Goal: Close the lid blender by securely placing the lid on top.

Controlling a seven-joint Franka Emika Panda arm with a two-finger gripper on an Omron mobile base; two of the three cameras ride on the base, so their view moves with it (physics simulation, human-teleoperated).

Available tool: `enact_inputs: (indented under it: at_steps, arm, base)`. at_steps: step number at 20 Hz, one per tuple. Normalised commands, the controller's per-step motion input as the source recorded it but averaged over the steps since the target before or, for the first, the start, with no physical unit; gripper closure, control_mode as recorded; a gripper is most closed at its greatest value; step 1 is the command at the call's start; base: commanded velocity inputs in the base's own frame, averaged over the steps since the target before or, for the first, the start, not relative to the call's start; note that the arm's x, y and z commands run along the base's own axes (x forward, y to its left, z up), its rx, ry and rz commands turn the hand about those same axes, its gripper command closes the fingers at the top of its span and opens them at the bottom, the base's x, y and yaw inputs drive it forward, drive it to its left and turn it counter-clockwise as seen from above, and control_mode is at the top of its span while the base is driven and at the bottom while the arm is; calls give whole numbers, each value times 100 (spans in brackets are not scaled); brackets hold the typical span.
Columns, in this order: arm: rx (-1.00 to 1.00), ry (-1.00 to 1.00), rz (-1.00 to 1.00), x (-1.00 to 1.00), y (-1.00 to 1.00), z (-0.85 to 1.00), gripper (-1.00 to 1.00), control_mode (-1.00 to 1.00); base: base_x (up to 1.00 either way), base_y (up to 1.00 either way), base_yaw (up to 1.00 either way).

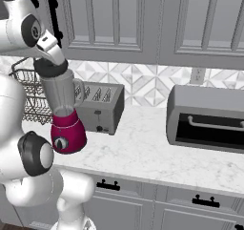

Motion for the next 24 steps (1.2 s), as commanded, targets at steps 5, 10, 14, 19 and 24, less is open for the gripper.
enact_inputs:
  at_steps: [5, 10, 14, 19, 24]
  arm:
    - [2, 1, -3, 6, 0, -15, 100, -100]
    - [1, 0, -2, 0, 0, -19, 100, -100]
    - [0, 1, -1, 1, 0, -11, 100, -100]
    - [0, 0, -1, 12, 4, -1, 100, -100]
    - [0, 0, 0, 27, 11, 0, 100, -100]
  base:
    - [0, 0, 0]
    - [0, 0, 0]
    - [0, 0, 0]
    - [0, 0, 0]
    - [0, 0, 0]
